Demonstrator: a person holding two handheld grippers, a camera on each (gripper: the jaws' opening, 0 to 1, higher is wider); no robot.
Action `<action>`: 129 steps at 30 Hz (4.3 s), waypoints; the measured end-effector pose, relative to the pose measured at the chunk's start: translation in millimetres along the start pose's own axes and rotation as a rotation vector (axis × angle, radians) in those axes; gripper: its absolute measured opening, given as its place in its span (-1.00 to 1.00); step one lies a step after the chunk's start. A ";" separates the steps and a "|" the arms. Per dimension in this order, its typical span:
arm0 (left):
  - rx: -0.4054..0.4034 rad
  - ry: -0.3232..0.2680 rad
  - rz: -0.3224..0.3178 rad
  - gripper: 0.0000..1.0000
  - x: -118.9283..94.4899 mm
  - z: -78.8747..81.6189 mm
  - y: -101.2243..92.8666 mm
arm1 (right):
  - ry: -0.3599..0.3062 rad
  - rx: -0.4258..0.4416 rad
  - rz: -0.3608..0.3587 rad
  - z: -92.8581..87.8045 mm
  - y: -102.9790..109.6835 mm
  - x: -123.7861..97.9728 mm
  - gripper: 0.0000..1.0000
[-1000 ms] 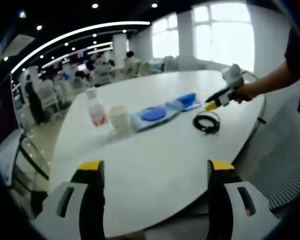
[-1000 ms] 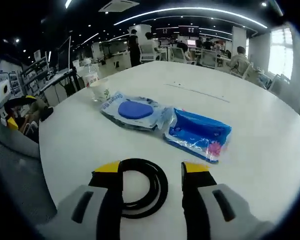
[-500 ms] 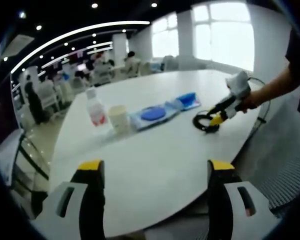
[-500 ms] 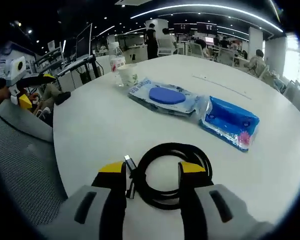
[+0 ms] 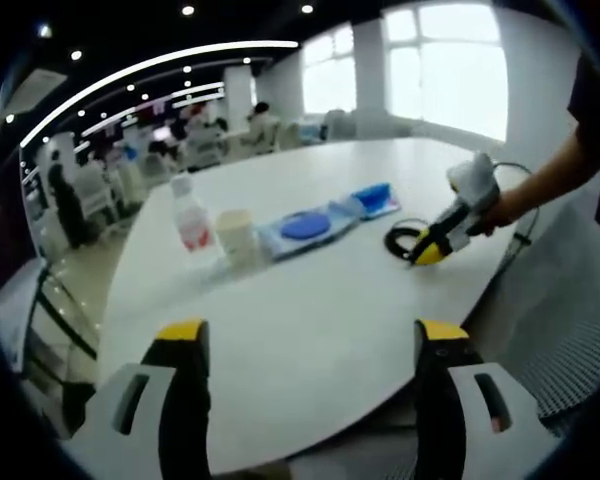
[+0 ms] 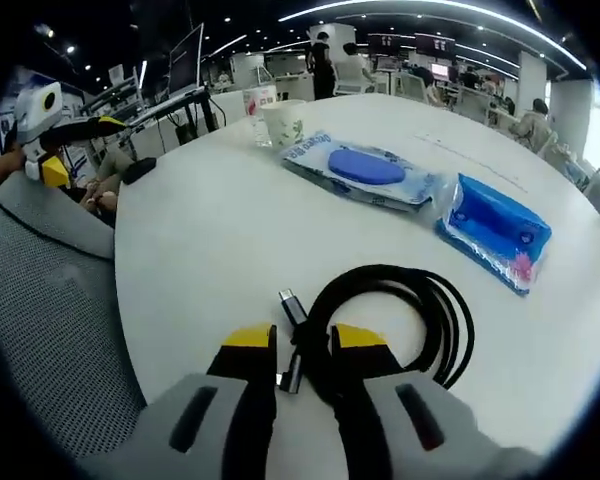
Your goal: Arrange the tabletop items into an orderly group along one side of the table until the central work area is clear of visible clutter.
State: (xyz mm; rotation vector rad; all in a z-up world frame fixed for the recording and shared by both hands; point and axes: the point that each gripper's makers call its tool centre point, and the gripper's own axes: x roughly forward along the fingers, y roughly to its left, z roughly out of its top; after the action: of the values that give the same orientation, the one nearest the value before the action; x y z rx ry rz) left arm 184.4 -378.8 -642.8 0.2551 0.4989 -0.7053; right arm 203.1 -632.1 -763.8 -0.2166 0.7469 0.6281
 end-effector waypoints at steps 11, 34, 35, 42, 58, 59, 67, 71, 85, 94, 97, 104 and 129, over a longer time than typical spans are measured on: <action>0.003 0.007 -0.002 0.62 0.4 -0.7 -0.9 | -0.007 -0.095 -0.010 15.0 -4.1 2.3 -0.78; -0.004 0.007 0.010 0.61 1.3 0.0 1.3 | -0.026 -0.091 -0.027 51.8 -19.3 24.2 -0.78; -0.004 0.006 0.010 0.61 1.3 0.0 1.3 | -0.027 -0.088 -0.027 53.0 -20.1 25.7 -0.78; -0.009 0.002 0.017 0.61 0.6 0.7 2.5 | -0.024 -0.089 -0.028 53.9 -25.7 35.8 -0.78; -0.012 -0.005 0.016 0.61 1.1 2.1 2.8 | -0.065 -0.028 -0.057 57.6 -31.1 32.8 -0.59; -0.012 -0.005 0.017 0.61 1.2 2.0 2.9 | -0.069 -0.022 -0.060 57.8 -30.9 31.2 -0.56; -0.014 -0.013 0.018 0.62 1.5 3.3 3.0 | -0.127 0.067 -0.113 57.9 -33.4 2.3 -0.31; -0.010 -0.017 0.015 0.62 1.9 3.9 2.5 | -0.142 0.096 -0.144 51.8 -35.5 -16.2 -0.14; 0.001 -0.015 0.000 0.66 3.0 4.8 -1.5 | -0.196 0.164 -0.199 40.2 -25.3 -79.0 0.44; 0.009 -0.012 -0.022 0.71 3.6 3.6 -5.1 | -0.188 0.083 -0.221 32.2 -3.3 -109.1 0.70; 0.010 -0.022 -0.019 0.76 3.0 5.0 -4.5 | -0.207 0.102 -0.239 30.9 -0.2 -119.8 0.75; 0.004 -0.063 -0.009 0.93 0.4 11.4 -2.9 | -0.241 0.146 -0.283 24.8 4.5 -138.2 0.83; -0.002 -0.096 0.007 0.93 -2.3 16.1 -0.4 | -0.177 0.179 -0.353 -0.1 4.4 -144.2 0.77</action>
State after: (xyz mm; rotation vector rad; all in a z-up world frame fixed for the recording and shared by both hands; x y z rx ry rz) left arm 188.2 -384.0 -627.9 0.2201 0.4068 -0.7064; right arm 119.3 -694.2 -664.0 -0.1215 0.5718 0.2396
